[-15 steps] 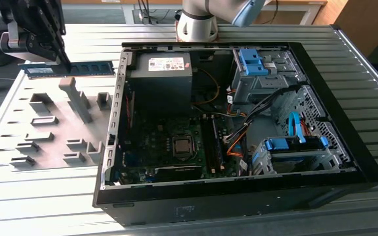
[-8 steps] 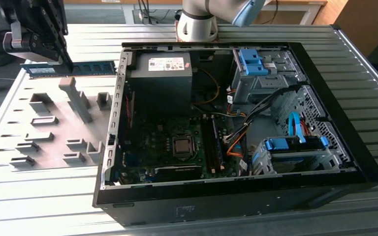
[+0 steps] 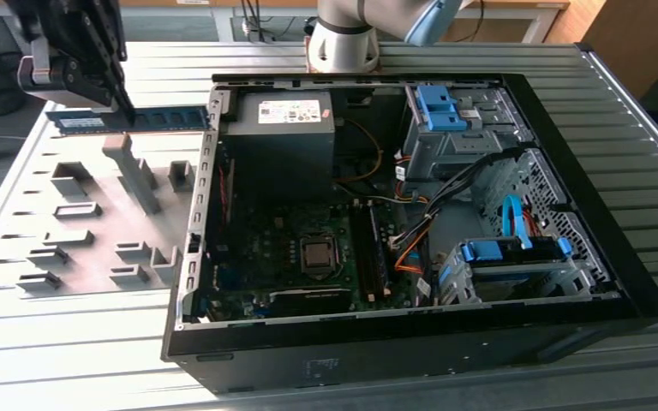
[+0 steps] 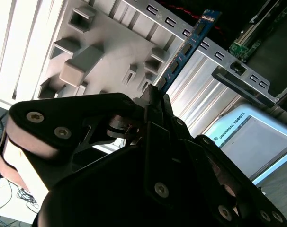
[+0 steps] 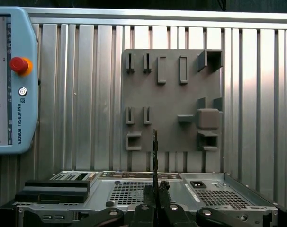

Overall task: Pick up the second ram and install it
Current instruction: 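Pick up the second ram and move it above second insertion slot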

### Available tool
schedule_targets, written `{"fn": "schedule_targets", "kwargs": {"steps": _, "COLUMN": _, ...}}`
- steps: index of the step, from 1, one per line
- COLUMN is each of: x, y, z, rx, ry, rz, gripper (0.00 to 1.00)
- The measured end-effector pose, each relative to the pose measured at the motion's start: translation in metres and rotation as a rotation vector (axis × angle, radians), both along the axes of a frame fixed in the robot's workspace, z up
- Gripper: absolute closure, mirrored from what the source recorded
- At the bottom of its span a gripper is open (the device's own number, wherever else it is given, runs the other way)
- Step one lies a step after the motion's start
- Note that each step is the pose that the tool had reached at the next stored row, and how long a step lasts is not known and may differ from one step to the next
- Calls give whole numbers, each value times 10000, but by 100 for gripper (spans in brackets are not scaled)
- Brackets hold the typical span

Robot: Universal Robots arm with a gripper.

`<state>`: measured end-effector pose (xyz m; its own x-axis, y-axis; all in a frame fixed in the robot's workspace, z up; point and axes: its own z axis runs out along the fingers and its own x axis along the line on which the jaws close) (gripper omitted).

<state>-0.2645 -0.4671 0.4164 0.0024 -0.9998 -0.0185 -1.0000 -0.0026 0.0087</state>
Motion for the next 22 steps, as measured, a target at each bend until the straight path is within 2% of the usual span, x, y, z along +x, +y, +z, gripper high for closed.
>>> {"fn": "schedule_targets", "kwargs": {"steps": 22, "x": 82, "y": 0, "z": 0, "rx": 0, "ry": 0, "rz": 1, "gripper": 86}}
